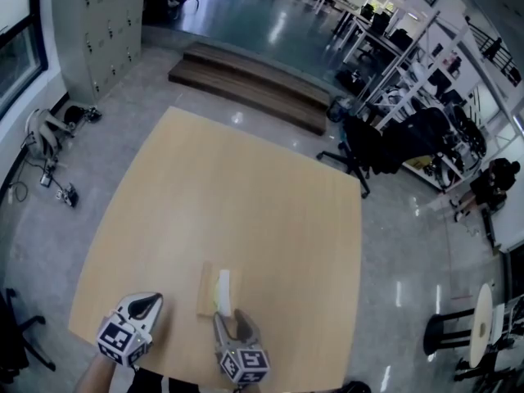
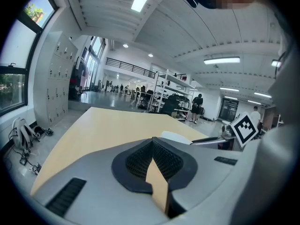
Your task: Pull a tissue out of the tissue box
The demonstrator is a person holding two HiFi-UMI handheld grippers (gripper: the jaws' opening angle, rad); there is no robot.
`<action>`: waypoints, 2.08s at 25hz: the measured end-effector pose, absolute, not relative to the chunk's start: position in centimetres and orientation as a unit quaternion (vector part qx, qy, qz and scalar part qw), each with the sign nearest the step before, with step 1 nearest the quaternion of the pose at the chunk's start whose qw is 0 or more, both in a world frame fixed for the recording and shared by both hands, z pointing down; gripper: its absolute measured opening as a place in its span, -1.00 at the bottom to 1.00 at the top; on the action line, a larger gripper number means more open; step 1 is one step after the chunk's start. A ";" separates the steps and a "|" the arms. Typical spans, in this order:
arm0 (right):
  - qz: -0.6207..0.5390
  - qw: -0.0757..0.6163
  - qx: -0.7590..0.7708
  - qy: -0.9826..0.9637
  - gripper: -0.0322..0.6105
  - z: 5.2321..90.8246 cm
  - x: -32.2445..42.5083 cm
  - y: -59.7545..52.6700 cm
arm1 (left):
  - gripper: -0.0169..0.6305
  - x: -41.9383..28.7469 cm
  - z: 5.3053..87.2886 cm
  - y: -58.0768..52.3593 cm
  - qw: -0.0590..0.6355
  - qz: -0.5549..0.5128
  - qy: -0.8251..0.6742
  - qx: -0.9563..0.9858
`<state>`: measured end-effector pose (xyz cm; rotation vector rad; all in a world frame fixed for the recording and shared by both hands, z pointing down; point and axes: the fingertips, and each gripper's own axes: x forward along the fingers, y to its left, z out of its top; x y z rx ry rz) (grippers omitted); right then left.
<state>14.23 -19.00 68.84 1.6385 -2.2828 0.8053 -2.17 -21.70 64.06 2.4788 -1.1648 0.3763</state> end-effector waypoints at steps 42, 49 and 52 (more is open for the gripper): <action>0.242 0.120 0.587 -0.763 -0.88 68.2 15.1 -19.5 | -0.92 -2.9 63.6 -22.2 0.178 0.120 -0.420 0.881; 0.226 0.109 0.594 -0.764 -0.88 66.6 15.5 -20.2 | -0.92 -3.0 62.6 -22.4 0.175 0.112 -0.424 0.882; 0.219 0.106 0.595 -0.766 -0.88 65.8 15.7 -20.3 | -0.92 -2.9 61.9 -22.5 0.168 0.107 -0.425 0.883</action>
